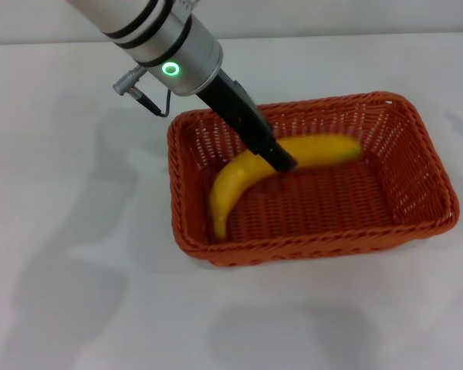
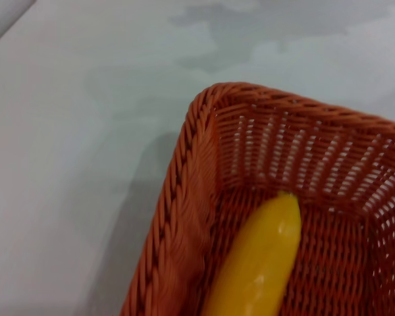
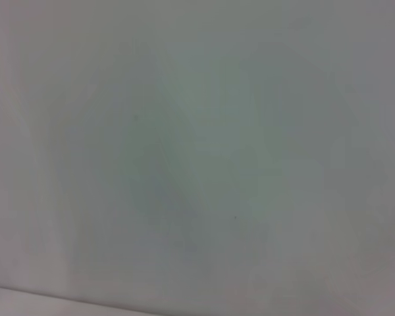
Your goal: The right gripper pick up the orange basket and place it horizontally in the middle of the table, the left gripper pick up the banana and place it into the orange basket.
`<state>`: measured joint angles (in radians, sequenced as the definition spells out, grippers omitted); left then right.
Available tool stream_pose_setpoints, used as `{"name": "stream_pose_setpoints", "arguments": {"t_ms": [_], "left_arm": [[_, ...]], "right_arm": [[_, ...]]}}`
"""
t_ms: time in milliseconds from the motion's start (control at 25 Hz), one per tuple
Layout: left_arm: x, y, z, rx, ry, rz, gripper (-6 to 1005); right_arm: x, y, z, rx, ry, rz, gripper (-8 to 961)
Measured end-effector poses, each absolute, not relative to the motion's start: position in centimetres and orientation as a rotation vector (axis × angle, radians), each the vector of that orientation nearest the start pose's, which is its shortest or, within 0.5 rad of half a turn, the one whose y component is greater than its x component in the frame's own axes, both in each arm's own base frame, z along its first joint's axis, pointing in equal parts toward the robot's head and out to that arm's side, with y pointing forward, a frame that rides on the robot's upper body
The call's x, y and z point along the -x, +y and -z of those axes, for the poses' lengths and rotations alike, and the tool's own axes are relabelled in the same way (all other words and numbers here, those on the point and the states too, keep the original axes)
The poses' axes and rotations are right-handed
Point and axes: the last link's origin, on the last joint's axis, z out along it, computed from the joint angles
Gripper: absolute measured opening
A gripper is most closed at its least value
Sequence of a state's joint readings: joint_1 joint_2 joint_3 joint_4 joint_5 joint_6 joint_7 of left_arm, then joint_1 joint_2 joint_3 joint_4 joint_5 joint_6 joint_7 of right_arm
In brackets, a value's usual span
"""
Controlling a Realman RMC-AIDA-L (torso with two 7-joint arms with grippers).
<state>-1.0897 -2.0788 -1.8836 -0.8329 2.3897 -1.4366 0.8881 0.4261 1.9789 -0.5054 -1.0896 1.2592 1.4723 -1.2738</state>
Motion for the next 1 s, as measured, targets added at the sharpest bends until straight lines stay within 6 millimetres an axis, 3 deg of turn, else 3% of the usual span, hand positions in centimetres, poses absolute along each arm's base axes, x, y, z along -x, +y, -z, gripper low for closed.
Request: {"name": "stream_pose_setpoints", "arguments": {"t_ms": [40, 280, 480, 520, 600, 720, 760, 1000], "left_arm": [[7.1, 40.8, 5.1, 2.965, -0.508, -0.293, 642], [7.4, 41.2, 2.7, 2.907, -0.48, -0.115, 757], [10.7, 40.6, -2.0, 2.76, -0.507, 0.186, 756], [10.7, 40.6, -2.0, 2.76, -0.507, 0.186, 756], [13.2, 39.8, -4.7, 2.651, -0.508, 0.364, 756], [15.9, 38.4, -7.1, 2.535, -0.498, 0.527, 755], [18.3, 37.0, -8.8, 2.439, -0.486, 0.641, 755], [24.4, 32.2, -12.1, 2.177, -0.463, 0.842, 754]], "right_arm": [[-28.1, 35.3, -16.5, 2.151, 0.826, -0.742, 840], [-28.7, 34.8, -17.3, 2.109, 0.802, -0.763, 840], [-29.3, 34.5, -17.3, 2.064, 0.765, -0.769, 840], [-29.5, 34.5, -17.2, 2.059, 0.759, -0.771, 840], [-29.8, 34.5, -16.7, 2.052, 0.747, -0.785, 840], [-30.3, 34.5, -16.1, 2.044, 0.73, -0.804, 840], [-30.6, 34.4, -15.9, 2.039, 0.714, -0.806, 840], [-32.0, 33.3, -15.0, 1.965, 0.647, -0.88, 840]]}}
